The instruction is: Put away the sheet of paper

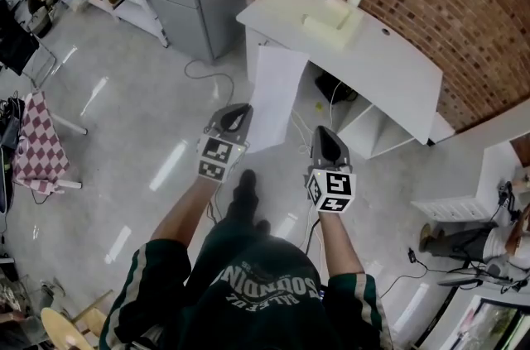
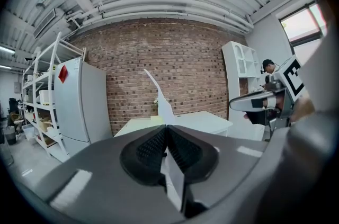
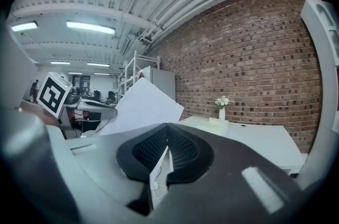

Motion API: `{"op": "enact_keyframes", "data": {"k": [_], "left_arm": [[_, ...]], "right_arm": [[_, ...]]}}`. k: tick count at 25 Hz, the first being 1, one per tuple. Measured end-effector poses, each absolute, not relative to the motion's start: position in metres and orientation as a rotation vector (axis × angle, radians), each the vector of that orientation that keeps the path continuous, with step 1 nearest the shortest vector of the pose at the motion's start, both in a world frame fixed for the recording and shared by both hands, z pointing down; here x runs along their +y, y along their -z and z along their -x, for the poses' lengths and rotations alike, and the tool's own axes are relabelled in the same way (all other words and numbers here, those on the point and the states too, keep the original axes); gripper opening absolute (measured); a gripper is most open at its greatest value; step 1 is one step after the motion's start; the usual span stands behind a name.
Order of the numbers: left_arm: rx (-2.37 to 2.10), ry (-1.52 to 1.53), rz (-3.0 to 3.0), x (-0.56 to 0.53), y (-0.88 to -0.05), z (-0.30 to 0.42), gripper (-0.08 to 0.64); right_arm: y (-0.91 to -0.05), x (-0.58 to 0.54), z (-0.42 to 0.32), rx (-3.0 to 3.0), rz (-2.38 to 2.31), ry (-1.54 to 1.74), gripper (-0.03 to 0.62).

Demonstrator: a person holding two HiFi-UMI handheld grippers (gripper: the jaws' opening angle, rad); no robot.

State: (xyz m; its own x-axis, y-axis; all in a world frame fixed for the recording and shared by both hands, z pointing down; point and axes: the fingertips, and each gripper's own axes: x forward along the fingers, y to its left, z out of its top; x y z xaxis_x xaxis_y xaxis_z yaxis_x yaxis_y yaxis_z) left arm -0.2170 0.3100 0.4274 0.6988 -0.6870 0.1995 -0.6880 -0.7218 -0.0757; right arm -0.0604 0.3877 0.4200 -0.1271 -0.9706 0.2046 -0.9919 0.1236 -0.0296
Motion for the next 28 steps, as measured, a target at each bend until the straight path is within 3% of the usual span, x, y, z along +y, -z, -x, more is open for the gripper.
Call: {"op": "enact_keyframes", "data": {"k": [28], "left_arm": [[-1.015, -0.357, -2.913, 0.080, -0.438, 0.164, 0.015]], "right_arm": [[-0.425, 0.171, 0.015, -2.149, -2.054, -0.280, 0.000]]}}
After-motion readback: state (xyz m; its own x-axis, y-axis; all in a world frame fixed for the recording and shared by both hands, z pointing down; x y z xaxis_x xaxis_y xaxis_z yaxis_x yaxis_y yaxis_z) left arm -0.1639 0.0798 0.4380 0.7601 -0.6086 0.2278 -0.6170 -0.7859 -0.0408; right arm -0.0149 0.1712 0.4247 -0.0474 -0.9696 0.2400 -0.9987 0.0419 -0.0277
